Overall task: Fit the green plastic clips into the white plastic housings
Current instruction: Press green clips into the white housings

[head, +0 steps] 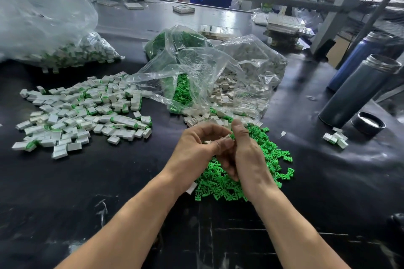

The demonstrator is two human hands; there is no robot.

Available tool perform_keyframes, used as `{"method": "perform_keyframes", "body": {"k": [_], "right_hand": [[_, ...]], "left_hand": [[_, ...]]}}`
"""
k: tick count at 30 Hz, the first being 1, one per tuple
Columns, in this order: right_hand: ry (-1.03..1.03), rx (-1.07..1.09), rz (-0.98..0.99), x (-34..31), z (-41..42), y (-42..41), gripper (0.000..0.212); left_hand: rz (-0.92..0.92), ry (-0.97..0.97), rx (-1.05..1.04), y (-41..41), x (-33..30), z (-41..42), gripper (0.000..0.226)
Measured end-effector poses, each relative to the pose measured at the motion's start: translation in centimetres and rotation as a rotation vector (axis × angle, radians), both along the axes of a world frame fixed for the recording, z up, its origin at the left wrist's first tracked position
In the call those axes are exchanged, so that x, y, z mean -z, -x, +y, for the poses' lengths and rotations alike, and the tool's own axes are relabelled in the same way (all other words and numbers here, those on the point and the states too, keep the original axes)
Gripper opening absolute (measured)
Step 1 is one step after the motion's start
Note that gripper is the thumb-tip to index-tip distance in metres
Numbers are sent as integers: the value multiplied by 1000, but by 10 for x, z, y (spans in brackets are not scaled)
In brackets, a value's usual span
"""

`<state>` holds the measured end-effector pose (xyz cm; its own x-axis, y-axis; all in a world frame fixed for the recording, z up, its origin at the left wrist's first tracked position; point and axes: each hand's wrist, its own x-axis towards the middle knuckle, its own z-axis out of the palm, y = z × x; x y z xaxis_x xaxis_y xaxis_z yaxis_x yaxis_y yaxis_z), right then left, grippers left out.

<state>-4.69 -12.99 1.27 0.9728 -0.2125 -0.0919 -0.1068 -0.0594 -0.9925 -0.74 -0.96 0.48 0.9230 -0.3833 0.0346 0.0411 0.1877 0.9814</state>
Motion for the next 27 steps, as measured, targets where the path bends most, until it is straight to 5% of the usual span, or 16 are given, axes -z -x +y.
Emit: {"method": "perform_keyframes", "body": {"k": [11, 27], "right_hand": [[-172, 20, -68, 3, 3, 0, 61], [-24, 203, -160, 11, 13, -9, 53]], "left_hand": [[3, 55, 53, 3, -5, 0, 16], [-18, 66, 31, 6, -3, -6, 11]]}}
